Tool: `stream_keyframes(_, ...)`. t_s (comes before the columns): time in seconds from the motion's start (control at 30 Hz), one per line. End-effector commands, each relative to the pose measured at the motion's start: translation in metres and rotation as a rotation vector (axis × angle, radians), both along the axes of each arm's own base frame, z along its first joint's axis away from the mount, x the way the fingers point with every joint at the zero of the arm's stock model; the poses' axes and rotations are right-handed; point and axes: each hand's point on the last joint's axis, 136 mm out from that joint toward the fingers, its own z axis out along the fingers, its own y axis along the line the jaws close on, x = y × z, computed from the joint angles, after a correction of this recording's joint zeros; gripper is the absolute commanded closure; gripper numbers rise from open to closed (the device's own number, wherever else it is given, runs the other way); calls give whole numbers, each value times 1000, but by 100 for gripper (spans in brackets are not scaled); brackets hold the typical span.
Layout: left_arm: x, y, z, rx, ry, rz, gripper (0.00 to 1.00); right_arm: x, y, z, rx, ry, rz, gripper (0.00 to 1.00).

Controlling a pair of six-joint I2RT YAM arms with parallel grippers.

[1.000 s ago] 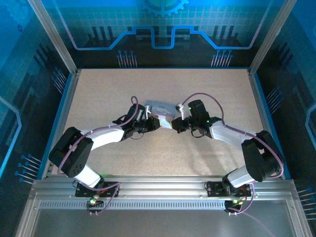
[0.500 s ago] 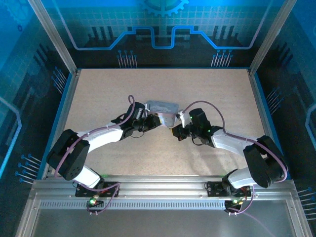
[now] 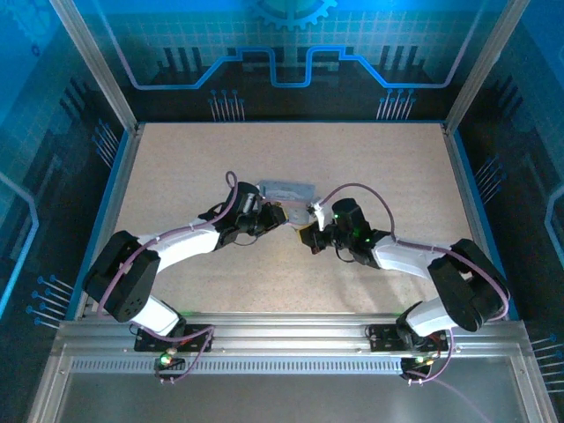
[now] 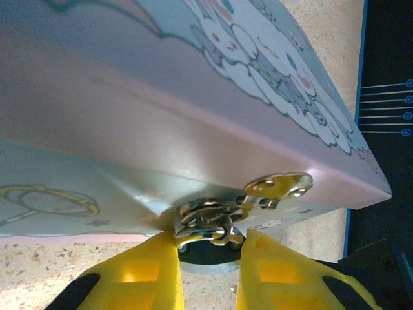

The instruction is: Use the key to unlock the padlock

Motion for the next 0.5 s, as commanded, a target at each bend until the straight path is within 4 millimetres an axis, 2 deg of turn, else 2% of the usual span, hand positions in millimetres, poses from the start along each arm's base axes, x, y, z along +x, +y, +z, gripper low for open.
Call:
stream_keyframes(0.0,13,-13,38,-88,-85,9,88,3,10,4,22,-31,19,100)
stream_keyframes(0.47,12,-15,36,-97,-78,11,90,12,17,6,46,-34,16,100)
